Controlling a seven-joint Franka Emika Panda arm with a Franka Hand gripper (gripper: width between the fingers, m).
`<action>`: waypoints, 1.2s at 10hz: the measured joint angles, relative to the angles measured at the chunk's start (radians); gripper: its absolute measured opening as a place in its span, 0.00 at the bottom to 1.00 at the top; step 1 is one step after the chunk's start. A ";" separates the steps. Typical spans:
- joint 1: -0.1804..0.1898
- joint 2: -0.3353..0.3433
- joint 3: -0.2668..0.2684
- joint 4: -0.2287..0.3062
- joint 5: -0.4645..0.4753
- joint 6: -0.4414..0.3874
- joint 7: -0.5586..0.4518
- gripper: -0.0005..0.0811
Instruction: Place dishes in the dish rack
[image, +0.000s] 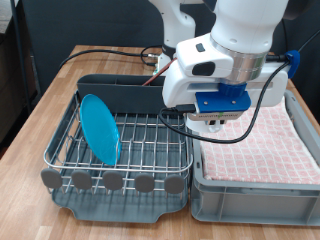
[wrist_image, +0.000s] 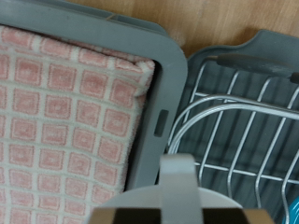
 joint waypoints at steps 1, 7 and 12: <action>-0.008 0.002 -0.002 0.004 0.000 -0.001 -0.008 0.10; -0.055 0.111 -0.006 0.183 0.035 -0.047 -0.023 0.10; -0.055 0.227 -0.006 0.326 0.046 -0.097 -0.001 0.10</action>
